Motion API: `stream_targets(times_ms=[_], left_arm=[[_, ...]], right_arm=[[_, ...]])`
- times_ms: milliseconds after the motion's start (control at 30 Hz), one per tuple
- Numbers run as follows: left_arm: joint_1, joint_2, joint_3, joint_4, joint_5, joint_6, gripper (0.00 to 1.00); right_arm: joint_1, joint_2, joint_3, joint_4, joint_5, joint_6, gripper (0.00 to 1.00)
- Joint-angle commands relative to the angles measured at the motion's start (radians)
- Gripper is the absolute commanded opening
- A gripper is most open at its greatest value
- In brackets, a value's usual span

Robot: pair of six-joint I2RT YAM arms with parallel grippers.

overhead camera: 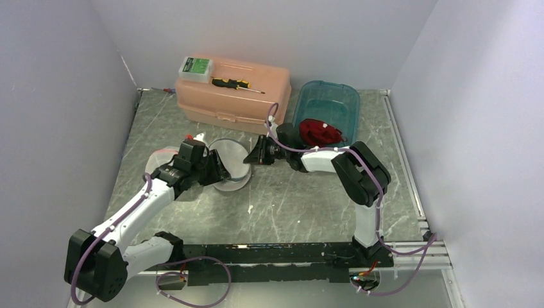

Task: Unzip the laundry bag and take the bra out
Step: Move the laundry bag to the center of the board.

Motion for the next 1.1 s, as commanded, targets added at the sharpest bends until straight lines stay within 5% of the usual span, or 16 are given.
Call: stream_targets(times_ms=[0,67,267,400,733,933,1067], left_arm=[[-0.004,-0.036,0.018,-0.005,-0.002,0.011,0.51],[-0.005,-0.050,0.046,-0.024,-0.003,0.017,0.54],[-0.004,-0.101,0.113,-0.066,0.006,-0.009,0.70],[-0.004,-0.176,0.060,-0.011,0.023,-0.133,0.94],[-0.159,-0.296,-0.147,0.264,-0.012,-0.434,0.95],[-0.374,-0.179,-0.133,0.312,-0.240,-0.536,0.95],[-0.419,-0.075,-0.078,0.277,-0.290,-0.586,0.95]], right_arm=[[-0.005,-0.095,-0.026,0.048,0.008,0.009,0.12],[-0.020,-0.180,-0.077,0.042,0.042,0.007,0.00],[-0.044,-0.481,-0.267,-0.086,0.234,-0.002,0.00],[-0.036,-0.652,-0.381,-0.123,0.380,0.124,0.00],[0.085,-0.832,-0.514,-0.205,0.687,0.418,0.00],[0.132,-0.846,-0.562,-0.211,0.767,0.576,0.00],[0.148,-0.839,-0.535,-0.291,0.794,0.621,0.00]])
